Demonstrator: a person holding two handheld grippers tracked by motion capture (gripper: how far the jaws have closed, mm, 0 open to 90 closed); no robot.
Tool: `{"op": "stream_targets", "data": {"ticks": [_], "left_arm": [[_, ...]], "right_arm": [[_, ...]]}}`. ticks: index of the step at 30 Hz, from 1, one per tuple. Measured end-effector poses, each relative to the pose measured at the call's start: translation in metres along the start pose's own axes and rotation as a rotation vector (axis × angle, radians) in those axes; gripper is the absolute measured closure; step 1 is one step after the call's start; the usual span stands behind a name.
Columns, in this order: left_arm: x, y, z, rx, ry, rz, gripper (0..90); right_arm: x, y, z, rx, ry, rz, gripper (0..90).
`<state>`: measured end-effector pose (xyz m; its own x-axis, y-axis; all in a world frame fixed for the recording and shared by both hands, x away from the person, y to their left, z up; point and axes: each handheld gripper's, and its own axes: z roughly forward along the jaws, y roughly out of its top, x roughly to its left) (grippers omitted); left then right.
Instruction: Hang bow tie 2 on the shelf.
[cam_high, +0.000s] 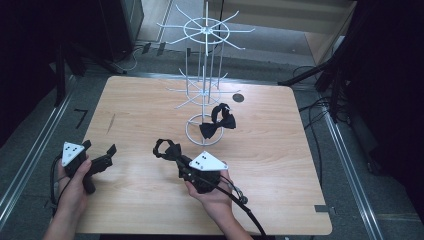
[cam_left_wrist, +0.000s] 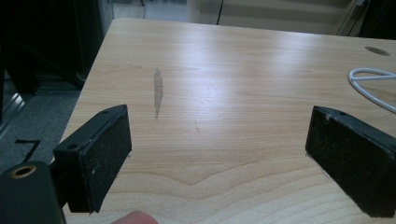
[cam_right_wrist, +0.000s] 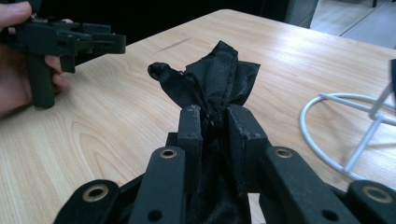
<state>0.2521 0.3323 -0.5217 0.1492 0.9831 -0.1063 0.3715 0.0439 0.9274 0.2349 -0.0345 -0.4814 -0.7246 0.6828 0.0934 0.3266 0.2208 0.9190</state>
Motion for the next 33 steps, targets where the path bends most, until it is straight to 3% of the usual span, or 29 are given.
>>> {"op": "stream_targets", "data": {"ticks": [13,33], "left_arm": [[0.001,0.0,0.0,0.003,-0.005,-0.006,7.3],[0.0,0.0,0.0,0.003,-0.009,-0.008,7.3]], "right_arm": [[-0.007,0.002,-0.014,-0.031,-0.019,0.014,77.2],[-0.014,0.015,-0.039,-0.121,-0.057,-0.006,77.2]]}}
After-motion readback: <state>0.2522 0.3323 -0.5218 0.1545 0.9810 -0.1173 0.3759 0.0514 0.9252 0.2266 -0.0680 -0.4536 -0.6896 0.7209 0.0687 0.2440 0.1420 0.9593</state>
